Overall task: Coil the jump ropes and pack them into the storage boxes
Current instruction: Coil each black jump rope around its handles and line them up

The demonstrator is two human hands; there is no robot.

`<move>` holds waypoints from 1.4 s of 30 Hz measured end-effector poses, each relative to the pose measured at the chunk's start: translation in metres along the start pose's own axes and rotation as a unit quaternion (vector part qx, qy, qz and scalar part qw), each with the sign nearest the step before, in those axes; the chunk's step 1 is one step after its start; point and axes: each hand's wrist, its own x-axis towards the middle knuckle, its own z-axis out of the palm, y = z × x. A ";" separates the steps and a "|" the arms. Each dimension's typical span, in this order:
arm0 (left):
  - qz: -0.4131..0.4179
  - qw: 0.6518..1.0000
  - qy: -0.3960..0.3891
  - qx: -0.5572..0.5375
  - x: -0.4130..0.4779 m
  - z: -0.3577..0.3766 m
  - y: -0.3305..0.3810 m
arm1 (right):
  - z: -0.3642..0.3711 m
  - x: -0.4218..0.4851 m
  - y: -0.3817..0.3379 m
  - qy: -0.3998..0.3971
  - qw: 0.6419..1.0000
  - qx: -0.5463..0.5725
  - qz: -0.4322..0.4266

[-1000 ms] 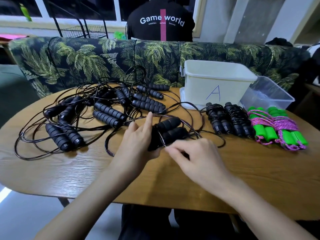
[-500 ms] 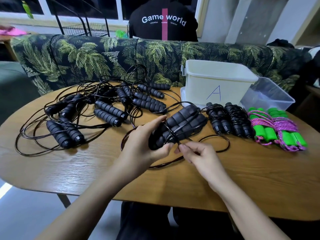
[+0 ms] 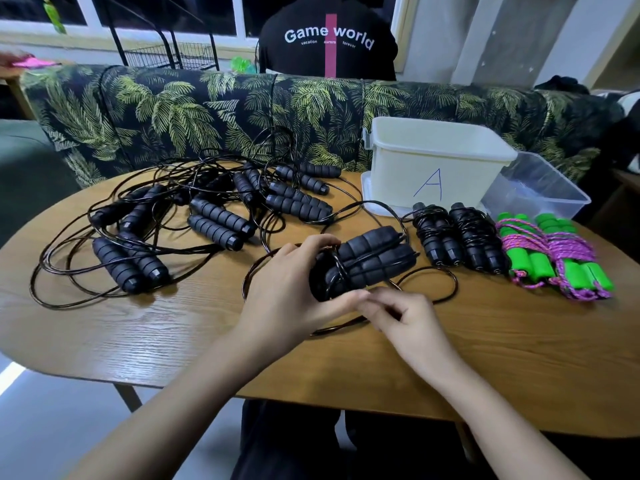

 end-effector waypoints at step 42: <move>0.106 0.930 0.000 0.353 0.001 0.002 -0.028 | -0.026 0.062 -0.046 0.089 0.957 -0.255 -0.105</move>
